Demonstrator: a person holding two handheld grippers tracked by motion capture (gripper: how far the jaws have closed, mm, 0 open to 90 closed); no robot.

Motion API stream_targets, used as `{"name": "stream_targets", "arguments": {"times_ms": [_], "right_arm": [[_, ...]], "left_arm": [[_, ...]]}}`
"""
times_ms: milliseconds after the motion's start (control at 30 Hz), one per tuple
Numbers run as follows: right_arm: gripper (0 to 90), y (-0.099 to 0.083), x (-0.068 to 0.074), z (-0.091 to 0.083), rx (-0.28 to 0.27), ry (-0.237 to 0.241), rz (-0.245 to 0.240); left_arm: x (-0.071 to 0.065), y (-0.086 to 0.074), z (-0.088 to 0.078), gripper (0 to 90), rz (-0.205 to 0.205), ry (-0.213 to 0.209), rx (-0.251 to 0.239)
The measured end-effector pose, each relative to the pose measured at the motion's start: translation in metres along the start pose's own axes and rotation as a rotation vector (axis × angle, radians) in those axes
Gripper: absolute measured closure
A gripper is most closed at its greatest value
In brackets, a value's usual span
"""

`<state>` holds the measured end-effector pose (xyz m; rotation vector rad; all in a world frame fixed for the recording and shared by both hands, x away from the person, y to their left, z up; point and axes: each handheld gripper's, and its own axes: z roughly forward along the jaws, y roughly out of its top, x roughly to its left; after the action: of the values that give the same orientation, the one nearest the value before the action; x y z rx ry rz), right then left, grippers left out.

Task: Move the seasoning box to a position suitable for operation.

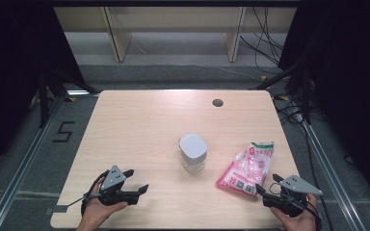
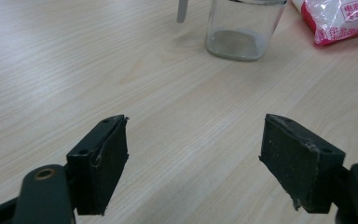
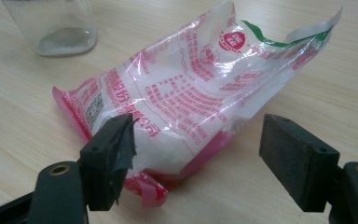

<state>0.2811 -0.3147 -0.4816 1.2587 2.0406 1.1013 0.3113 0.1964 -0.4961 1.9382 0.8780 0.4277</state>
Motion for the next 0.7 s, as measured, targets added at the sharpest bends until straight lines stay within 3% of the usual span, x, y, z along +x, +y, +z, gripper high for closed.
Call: {"name": "stream_targets", "arguments": {"times_ms": [333, 367, 467, 500, 633, 700], "right_arm": [[27.6, 0.0001, 0.0003, -0.0001, 0.002, -0.001, 0.001], [27.6, 0.0002, 0.0003, -0.0002, 0.001, -0.002, 0.001], [27.6, 0.0002, 0.0003, -0.0001, 0.002, -0.002, 0.002], [27.6, 0.0002, 0.0, -0.0002, 0.001, -0.002, -0.002], [27.6, 0.0002, -0.0001, -0.0002, -0.001, -0.003, -0.002], [27.6, 0.0004, 0.0003, -0.0002, -0.005, -0.002, 0.005]], "left_arm": [[0.0005, 0.0022, 0.0, 22.8, 0.01, 0.012, -0.002], [0.0008, 0.0033, 0.0004, 22.9, 0.029, 0.008, -0.007], [-0.0005, 0.0038, 0.0008, 23.1, 0.018, 0.018, -0.004], [0.0006, 0.005, 0.0016, 23.2, 0.035, 0.013, -0.009], [0.0003, 0.0067, 0.003, 23.4, 0.035, 0.012, -0.02], [-0.0015, 0.0095, 0.0034, 23.4, 0.014, 0.018, -0.021]]}}
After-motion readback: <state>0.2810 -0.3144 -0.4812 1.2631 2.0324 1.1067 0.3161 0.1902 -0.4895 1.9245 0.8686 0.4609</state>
